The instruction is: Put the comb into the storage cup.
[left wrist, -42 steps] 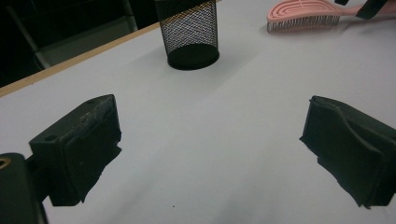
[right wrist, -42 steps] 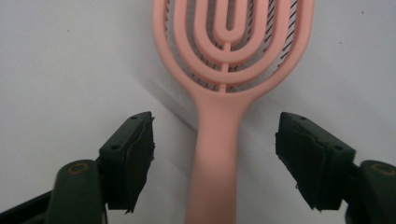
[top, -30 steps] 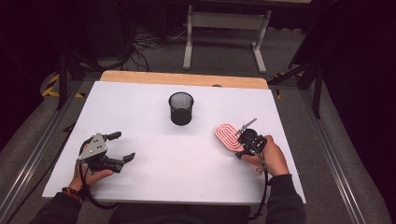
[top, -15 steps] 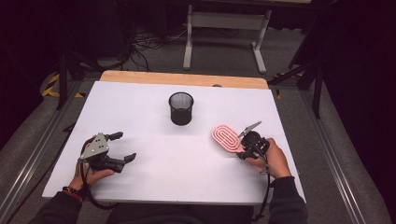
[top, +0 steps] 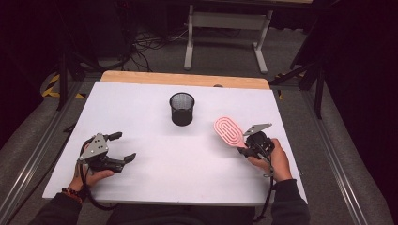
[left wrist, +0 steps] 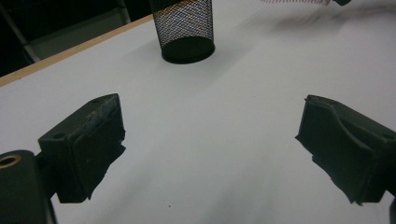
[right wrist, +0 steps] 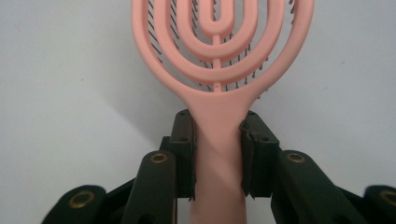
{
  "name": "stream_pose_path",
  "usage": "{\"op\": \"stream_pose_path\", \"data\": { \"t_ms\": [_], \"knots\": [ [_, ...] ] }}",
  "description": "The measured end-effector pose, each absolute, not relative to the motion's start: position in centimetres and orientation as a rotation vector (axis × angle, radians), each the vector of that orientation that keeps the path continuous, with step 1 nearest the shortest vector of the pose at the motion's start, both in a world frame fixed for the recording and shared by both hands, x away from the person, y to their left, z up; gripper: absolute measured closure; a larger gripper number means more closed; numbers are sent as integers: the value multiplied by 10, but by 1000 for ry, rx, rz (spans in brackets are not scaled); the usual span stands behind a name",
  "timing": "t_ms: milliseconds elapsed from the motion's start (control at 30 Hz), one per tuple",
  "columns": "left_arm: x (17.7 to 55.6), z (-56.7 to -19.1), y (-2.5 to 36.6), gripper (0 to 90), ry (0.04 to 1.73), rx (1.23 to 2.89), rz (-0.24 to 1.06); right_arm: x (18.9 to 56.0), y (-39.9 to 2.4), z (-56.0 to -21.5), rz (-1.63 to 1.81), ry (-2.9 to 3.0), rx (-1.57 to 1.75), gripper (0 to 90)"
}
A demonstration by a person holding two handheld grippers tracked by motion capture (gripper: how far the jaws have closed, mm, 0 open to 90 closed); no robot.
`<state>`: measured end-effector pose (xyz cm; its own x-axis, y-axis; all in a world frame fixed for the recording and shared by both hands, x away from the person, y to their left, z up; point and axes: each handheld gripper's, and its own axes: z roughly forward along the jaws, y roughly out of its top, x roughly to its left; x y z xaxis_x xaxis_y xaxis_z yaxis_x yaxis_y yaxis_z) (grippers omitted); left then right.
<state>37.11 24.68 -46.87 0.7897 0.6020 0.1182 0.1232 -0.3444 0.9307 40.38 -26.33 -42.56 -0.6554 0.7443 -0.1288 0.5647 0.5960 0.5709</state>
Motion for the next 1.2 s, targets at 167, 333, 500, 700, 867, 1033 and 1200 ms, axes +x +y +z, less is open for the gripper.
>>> {"op": "stream_pose_path", "data": {
  "t_ms": [167, 333, 500, 700, 867, 1033, 1200],
  "knots": [
    [371, -469, 247, 74, 554, 1887, 545, 402, -269, -421, 820, 2363, 1041, 695],
    [372, -470, 246, 73, 552, 1889, 534, 400, -269, -418, 878, 2295, 1007, 695],
    [373, -470, 246, 69, 550, 1890, 512, 397, -275, -413, 958, 2173, 1018, 695],
    [373, -470, 246, 69, 548, 1892, 515, 392, -278, -408, 1036, 2078, 1011, 695],
    [373, -470, 245, 69, 549, 1903, 516, 388, -279, -403, 1096, 1996, 1008, 696],
    [374, -470, 245, 69, 549, 1904, 517, 385, -282, -399, 1144, 1942, 1002, 696],
    [374, -470, 245, 69, 547, 1906, 516, 381, -280, -397, 1174, 1902, 982, 695]
  ]
}}
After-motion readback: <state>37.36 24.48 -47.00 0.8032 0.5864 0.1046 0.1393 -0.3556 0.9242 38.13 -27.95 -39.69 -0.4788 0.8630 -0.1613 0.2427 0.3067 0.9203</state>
